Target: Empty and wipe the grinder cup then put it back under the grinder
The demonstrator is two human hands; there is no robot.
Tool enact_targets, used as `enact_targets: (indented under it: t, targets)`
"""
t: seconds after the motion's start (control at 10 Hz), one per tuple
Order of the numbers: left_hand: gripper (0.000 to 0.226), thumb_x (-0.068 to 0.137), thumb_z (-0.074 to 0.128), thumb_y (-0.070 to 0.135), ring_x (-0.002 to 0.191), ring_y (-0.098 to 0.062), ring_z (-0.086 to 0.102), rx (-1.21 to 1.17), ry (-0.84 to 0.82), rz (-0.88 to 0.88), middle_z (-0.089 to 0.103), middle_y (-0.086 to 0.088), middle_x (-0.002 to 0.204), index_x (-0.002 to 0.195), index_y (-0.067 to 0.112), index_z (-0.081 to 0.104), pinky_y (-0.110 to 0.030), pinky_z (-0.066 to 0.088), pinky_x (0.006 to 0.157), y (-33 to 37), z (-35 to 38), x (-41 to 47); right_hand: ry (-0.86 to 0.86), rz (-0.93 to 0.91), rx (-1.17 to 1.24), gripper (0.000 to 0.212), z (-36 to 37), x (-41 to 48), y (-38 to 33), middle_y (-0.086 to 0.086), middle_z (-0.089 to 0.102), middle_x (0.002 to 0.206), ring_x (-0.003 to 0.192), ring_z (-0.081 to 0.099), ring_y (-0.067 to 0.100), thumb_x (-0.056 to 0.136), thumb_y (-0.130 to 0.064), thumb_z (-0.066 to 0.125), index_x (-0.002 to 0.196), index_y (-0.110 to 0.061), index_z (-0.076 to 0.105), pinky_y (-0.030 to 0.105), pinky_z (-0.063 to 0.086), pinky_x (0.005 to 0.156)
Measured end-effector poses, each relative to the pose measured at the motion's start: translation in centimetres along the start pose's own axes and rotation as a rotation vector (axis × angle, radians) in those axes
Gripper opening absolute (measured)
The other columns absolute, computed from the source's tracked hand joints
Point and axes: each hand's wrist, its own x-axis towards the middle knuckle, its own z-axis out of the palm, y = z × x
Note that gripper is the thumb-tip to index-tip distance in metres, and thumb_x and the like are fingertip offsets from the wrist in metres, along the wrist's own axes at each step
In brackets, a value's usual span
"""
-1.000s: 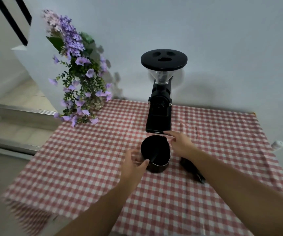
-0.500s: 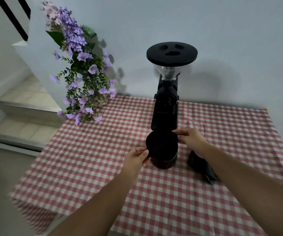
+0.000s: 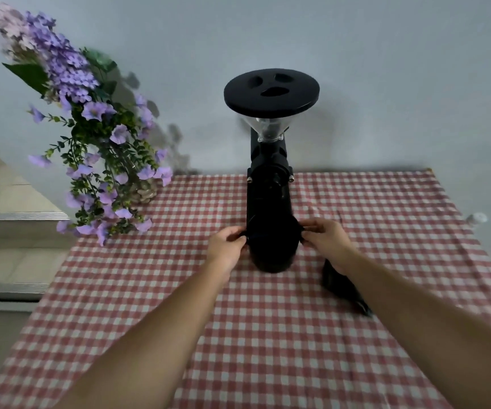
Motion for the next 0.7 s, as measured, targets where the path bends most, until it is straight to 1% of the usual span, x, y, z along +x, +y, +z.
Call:
enact_targets:
  t: [0.1,0.2,0.3,0.4,0.5,0.6,0.7]
  targets:
    - [0.032,0.097,0.057,0.012,0.083,0.000,0.056,0.056,-0.008,0.024,0.060,0.002,0.127,0.128,0.019,0.061,-0.009,0.042,0.057,-0.2,0.2,0.6,0.052,-0.030,-0.028,0.027,0.5,-0.2,0.1,0.002,0.069,0.102,0.092,0.066,0.015,0.090,-0.001,0.055,0.113,-0.013,0.064,0.026,0.054,0.079]
    - [0.031,0.098,0.056,0.012,0.104,-0.009,0.057,0.049,-0.008,0.045,0.060,0.002,0.131,0.127,0.020,0.062,-0.014,0.044,0.077,-0.4,0.2,1.0,0.052,-0.029,-0.021,0.027,0.7,-0.2,0.1,0.002,0.068,0.104,0.093,0.066,0.016,0.090,-0.002,0.056,0.114,-0.012,0.063,0.028,0.055,0.082]
    - [0.031,0.098,0.055,0.012,0.104,-0.009,0.057,0.060,-0.010,0.069,0.061,0.002,0.129,0.127,0.019,0.063,-0.014,0.045,0.079,-0.8,0.1,1.2,0.044,-0.013,-0.055,0.025,0.7,-0.4,0.3,0.002,0.068,0.100,0.092,0.067,0.017,0.089,-0.003,0.058,0.112,-0.012,0.064,0.031,0.056,0.084]
    - [0.029,0.099,0.054,0.014,0.087,-0.001,0.057,0.107,-0.015,0.103,0.062,0.005,0.122,0.126,0.021,0.063,-0.011,0.041,0.062,-1.1,0.1,1.1,0.054,-0.016,-0.089,0.023,0.7,-0.6,0.4,0.001,0.068,0.101,0.091,0.067,0.015,0.090,-0.005,0.058,0.111,-0.015,0.063,0.034,0.056,0.086]
    - [0.027,0.098,0.054,0.013,0.093,-0.006,0.061,0.108,-0.031,0.106,0.062,0.004,0.122,0.122,0.024,0.063,-0.017,0.049,0.069,-1.0,0.2,0.9,0.037,-0.032,-0.132,0.022,0.7,-1.0,0.0,0.000,0.067,0.101,0.091,0.067,0.017,0.090,-0.008,0.059,0.109,-0.017,0.063,0.038,0.056,0.087]
    - [0.035,0.097,0.056,0.016,0.117,-0.015,0.056,0.183,-0.037,0.128,0.054,0.002,0.136,0.130,0.028,0.055,-0.023,0.047,0.086,-0.5,0.0,0.4,0.004,-0.004,-0.167,0.030,0.3,-1.2,-0.4,-0.004,0.064,0.104,0.091,0.065,0.020,0.090,-0.007,0.058,0.117,-0.021,0.059,0.043,0.057,0.086]
    - [0.051,0.096,0.059,0.021,0.128,-0.018,0.045,0.385,0.049,0.263,0.037,0.000,0.147,0.143,0.030,0.040,-0.022,0.039,0.088,-1.6,-0.5,-1.8,0.061,-0.008,-0.176,0.043,0.4,-3.1,0.4,-0.003,0.058,0.123,0.092,0.059,0.011,0.091,-0.004,0.053,0.130,-0.022,0.050,0.031,0.056,0.072]
